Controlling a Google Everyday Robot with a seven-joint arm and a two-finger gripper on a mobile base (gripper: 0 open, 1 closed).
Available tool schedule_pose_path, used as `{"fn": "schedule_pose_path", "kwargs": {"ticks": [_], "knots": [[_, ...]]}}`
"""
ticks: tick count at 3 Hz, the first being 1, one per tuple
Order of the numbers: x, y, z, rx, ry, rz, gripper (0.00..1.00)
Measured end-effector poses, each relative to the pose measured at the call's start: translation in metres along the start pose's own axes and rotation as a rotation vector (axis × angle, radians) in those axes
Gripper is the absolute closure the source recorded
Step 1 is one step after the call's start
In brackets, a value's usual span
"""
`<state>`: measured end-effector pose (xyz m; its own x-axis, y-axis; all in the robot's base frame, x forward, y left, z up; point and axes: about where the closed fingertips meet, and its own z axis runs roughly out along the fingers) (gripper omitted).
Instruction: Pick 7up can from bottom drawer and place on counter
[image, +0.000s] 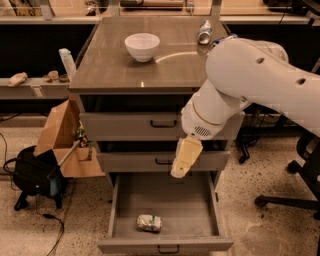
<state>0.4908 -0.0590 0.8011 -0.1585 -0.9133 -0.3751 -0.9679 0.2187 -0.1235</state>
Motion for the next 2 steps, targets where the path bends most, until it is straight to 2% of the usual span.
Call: {"fn": "schedule_pose_path", "kwargs": {"ticks": [2], "knots": [[0.006, 0.001, 0.013, 0.007, -0.035, -0.002, 0.0]]}}
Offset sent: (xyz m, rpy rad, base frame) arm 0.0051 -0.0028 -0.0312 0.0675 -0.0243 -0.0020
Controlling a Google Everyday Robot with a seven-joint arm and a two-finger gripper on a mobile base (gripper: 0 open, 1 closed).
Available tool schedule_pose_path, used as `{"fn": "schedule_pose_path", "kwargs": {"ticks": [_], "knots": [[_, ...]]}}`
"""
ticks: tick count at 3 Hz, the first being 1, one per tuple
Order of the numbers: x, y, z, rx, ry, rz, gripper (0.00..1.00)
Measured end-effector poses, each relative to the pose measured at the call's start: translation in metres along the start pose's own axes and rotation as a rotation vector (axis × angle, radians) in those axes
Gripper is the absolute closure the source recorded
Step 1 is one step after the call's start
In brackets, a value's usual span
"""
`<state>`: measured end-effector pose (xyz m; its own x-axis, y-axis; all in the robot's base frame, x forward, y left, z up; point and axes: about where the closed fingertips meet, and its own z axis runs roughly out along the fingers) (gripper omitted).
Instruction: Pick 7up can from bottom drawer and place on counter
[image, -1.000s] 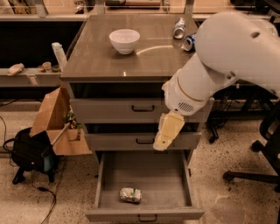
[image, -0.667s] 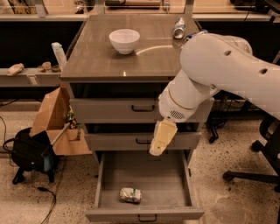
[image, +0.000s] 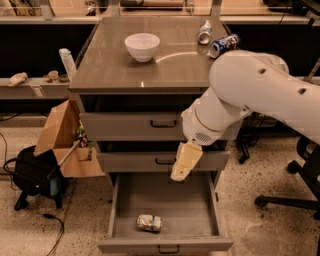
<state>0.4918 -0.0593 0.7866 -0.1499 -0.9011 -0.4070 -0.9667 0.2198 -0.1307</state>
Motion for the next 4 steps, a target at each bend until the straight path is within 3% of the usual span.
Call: {"fn": "schedule_pose_path", "kwargs": {"ticks": [2, 4], "knots": [[0.019, -0.011, 0.05, 0.002, -0.003, 0.028, 0.0], [0.038, -0.011, 0.12, -0.086, 0.02, 0.067, 0.0]]}}
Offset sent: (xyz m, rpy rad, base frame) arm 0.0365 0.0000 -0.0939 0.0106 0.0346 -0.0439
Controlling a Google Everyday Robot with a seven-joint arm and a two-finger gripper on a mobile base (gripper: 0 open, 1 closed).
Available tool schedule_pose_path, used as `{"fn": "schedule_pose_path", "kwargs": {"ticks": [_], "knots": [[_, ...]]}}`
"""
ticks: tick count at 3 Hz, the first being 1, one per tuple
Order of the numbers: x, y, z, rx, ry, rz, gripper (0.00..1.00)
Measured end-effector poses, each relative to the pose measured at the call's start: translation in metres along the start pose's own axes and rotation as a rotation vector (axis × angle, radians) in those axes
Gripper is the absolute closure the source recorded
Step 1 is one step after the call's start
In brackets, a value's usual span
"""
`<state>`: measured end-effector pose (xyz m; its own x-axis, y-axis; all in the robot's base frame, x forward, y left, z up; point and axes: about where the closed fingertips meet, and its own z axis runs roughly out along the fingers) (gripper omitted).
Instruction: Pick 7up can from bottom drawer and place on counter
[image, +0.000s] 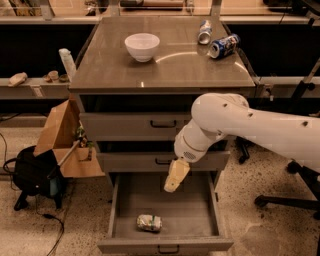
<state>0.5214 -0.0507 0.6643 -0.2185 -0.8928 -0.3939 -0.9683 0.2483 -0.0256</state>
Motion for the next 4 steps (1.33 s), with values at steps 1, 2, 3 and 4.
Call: {"fn": "schedule_pose_path", "kwargs": {"ticks": [1, 2, 3, 4], "knots": [[0.01, 0.004, 0.025, -0.038, 0.014, 0.019, 0.0], [0.019, 0.006, 0.044, -0.069, 0.024, 0.039, 0.0], [0.027, 0.008, 0.059, -0.097, 0.032, 0.059, 0.0], [0.027, 0.008, 0.059, -0.097, 0.032, 0.058, 0.0]]}}
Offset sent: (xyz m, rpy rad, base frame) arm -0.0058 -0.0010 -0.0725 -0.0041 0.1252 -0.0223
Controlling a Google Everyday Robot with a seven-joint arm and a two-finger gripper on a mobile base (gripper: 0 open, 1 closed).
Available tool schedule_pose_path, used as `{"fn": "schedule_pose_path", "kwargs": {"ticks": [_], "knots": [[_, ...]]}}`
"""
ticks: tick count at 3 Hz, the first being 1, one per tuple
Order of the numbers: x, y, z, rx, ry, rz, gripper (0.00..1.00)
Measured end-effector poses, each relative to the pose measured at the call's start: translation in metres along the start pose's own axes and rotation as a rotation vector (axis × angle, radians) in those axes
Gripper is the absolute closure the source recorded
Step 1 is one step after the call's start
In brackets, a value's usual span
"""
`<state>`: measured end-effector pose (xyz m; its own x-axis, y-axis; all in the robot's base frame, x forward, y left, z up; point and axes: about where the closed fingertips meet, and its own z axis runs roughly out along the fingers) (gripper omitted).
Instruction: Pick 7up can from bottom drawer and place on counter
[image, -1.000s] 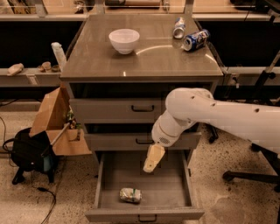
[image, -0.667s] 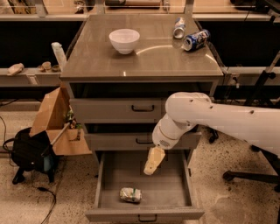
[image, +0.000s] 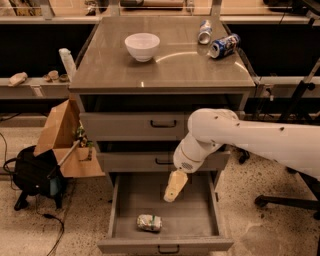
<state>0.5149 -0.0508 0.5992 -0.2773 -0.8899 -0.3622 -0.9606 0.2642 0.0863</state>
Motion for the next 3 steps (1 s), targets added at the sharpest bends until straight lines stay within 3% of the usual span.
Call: {"fn": "schedule_pose_path", "kwargs": {"ticks": [1, 3], "knots": [[0.005, 0.003, 0.016, -0.01, 0.003, -0.002, 0.0], [0.04, 0.005, 0.081, -0.013, 0.017, 0.053, 0.0]]}}
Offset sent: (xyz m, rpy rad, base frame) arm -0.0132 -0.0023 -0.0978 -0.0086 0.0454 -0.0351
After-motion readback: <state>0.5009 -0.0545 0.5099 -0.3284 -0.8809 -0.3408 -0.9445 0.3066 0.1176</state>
